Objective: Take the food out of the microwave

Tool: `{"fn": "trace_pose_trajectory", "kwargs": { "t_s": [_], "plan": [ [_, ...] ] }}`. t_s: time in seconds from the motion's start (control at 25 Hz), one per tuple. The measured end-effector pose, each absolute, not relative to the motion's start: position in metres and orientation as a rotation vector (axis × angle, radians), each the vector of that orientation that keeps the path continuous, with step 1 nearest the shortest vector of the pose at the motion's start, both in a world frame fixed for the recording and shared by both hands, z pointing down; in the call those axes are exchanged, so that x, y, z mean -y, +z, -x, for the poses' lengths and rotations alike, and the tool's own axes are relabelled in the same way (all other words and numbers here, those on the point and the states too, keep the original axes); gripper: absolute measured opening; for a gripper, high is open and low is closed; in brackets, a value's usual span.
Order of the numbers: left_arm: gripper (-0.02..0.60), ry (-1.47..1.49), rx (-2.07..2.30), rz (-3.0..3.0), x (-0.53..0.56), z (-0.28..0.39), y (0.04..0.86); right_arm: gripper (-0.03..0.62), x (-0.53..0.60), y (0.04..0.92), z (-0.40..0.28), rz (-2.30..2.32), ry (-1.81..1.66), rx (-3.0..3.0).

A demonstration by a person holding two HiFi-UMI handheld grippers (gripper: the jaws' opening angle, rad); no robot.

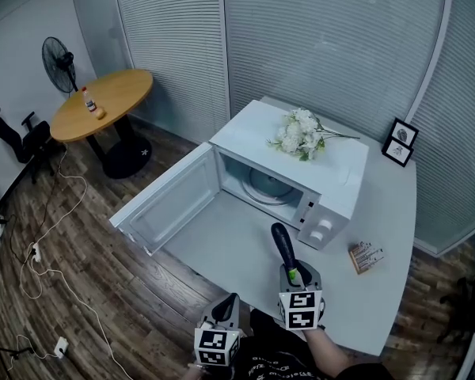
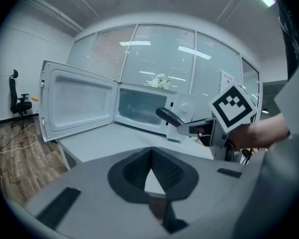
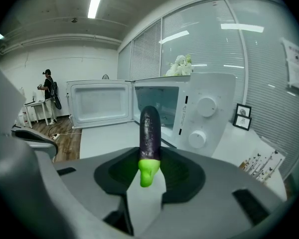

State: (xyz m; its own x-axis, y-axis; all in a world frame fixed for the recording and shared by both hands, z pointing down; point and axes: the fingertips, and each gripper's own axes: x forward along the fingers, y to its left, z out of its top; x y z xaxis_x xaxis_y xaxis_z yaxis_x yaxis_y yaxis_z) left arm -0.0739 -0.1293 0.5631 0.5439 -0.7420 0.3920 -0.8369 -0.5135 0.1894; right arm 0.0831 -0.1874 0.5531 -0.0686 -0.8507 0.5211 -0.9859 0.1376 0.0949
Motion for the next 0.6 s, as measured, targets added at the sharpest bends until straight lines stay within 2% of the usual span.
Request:
{"fn": "trace_pose_trajectory", "kwargs": {
  "t_s": [0.6],
  "plan": [
    [0.008, 0.388, 1.237, -2.454, 0.117, 0.059, 0.566, 0.129, 0.139, 0.563, -0.088, -1.782, 0.435, 1.979]
  ]
}}
